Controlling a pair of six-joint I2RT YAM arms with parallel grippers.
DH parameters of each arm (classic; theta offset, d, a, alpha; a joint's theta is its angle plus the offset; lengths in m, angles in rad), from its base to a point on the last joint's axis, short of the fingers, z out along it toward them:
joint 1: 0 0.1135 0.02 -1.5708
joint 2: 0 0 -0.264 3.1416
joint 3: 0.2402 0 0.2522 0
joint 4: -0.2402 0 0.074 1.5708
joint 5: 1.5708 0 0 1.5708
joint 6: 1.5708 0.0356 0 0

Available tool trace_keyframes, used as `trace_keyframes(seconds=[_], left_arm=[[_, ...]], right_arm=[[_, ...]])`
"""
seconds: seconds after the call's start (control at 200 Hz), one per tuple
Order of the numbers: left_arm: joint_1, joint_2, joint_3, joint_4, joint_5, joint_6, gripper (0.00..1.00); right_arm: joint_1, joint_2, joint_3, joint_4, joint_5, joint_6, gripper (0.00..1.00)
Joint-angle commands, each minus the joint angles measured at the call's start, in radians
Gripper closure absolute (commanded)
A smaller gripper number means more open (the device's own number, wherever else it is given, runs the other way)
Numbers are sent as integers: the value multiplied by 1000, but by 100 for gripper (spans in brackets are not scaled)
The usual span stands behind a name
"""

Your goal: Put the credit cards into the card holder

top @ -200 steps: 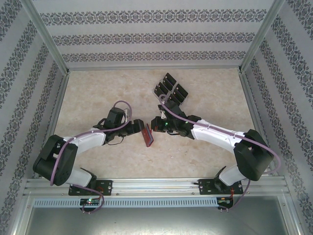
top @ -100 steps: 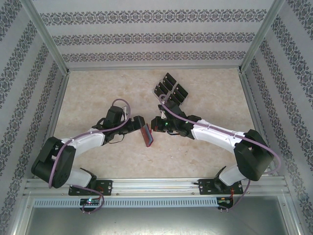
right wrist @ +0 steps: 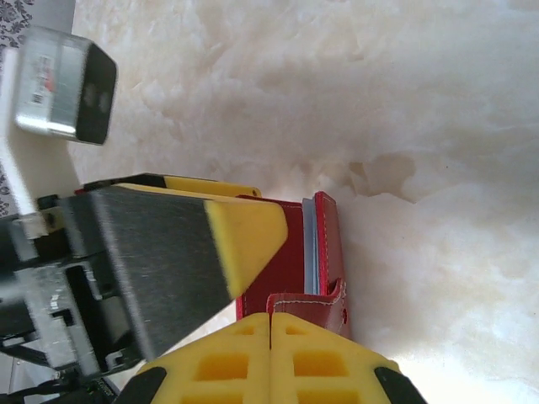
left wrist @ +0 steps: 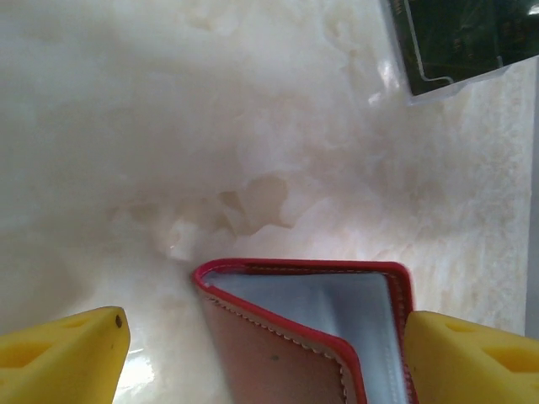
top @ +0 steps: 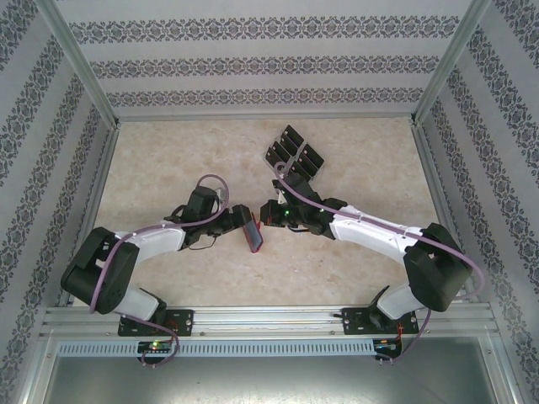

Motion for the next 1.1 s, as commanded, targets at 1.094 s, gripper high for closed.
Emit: trace_keyframes(seconds=[1.094], left_arm=[[-16, -74, -81, -16, -61, -1, 16]], right_arm=[[-107, 53, -262, 96, 66, 33, 100]])
